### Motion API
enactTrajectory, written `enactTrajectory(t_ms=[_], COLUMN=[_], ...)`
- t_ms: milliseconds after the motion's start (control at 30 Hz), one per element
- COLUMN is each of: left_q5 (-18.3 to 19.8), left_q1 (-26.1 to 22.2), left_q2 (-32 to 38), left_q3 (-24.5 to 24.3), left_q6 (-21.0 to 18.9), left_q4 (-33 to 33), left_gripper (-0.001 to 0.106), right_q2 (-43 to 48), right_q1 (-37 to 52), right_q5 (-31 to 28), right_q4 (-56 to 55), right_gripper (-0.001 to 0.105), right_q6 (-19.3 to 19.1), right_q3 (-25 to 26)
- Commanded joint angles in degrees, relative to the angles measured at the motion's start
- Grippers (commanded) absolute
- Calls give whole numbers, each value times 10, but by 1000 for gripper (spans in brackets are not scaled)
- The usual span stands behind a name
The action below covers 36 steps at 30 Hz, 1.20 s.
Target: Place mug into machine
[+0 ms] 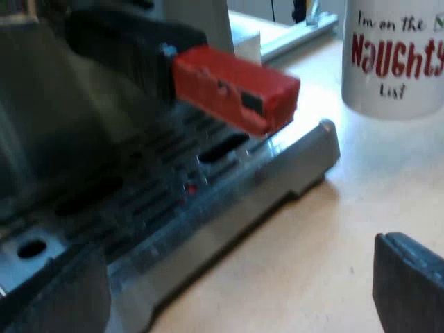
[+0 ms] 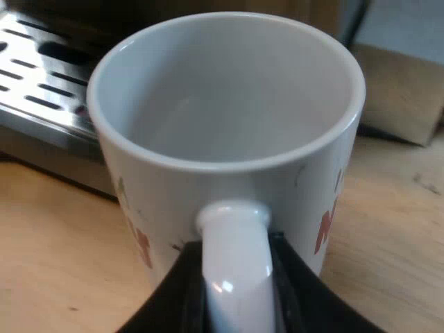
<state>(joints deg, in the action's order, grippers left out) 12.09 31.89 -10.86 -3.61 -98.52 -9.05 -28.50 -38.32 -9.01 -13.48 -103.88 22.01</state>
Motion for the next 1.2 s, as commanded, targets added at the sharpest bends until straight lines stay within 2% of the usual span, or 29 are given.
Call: enactTrajectory(t_ms=[33,100,200,300,367,600,733,900,1200], left_q5=[-22,-41,-42,-42,-42,-42,-41,-41,-41], left_q1=[2,2,2,2,2,2,2,2,2], left_q2=[0,0,0,0,0,0,0,0,0], left_q3=[6,12,15,15,15,15,15,15,15], left_q6=[-6,-6,-6,-6,-7,-6,-6,-6,-6], left_q4=[34,44,55,58,61,67,67,67,67], left_gripper=[78,78,78,78,78,78,78,78,78], right_q2=[-7,-28,-72,-105,-161,-292,-338,-402,-502], right_q1=[-45,-86,-128,-142,-150,-150,-150,-150,-150], right_q5=[-36,-61,-88,-99,-104,-104,-112,-114,-114], right_q4=[35,58,108,145,209,374,398,404,450], right_gripper=[0,0,0,0,0,0,0,0,0], right_q6=[12,12,20,36,49,50,47,47,47], right_q3=[11,11,11,11,11,11,23,69,122])
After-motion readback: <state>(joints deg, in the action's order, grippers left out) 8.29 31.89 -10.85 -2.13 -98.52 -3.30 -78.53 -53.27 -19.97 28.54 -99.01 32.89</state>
